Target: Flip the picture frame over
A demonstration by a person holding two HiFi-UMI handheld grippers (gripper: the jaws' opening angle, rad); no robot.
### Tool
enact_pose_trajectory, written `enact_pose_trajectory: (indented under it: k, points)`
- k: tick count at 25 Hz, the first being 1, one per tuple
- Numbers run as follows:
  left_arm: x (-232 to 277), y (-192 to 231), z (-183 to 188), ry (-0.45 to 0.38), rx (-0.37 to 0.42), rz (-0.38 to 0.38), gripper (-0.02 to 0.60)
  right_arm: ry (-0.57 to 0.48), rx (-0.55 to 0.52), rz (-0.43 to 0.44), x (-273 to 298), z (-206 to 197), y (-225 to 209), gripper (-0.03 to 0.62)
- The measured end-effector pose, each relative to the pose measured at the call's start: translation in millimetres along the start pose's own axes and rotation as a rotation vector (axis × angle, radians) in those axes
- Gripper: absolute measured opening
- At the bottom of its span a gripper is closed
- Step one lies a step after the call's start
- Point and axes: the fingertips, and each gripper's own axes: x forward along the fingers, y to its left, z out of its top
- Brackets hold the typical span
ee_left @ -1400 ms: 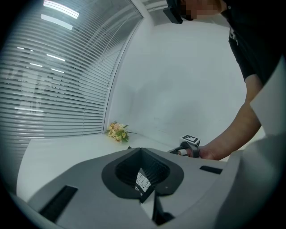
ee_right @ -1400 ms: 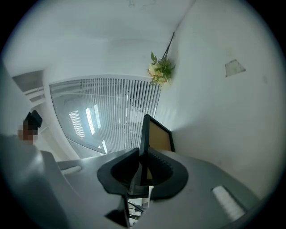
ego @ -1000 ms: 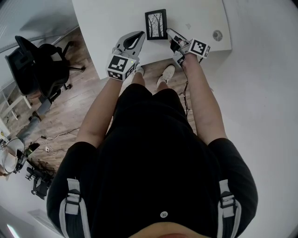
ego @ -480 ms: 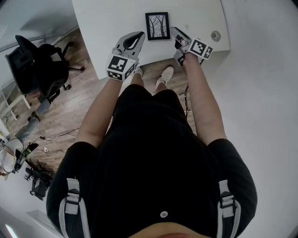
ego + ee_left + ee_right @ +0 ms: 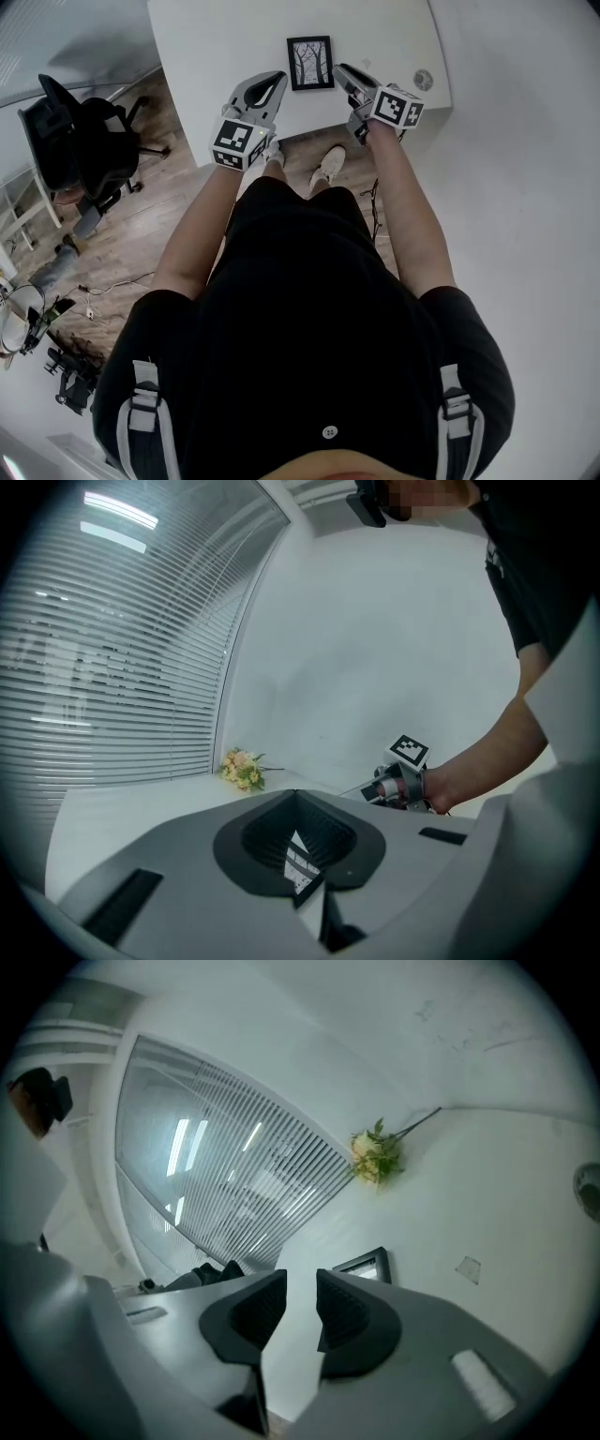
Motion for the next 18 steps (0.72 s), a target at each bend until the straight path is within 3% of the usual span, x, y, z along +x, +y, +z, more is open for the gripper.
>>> enact_pose_trajectory:
  k: [9,18]
  points:
    - [-18.9,-18.3,27.6,-0.025,0.029,-0.006,0.006,0.096,-0.359,0.01,-17.0,2.4,57.5,0.1]
    - [-32.5,-46.2,51.1,-0.044,0.077,-0.033,0.006,0.087,-0.664,0.038,-39.9,4.6,115.9,0.1]
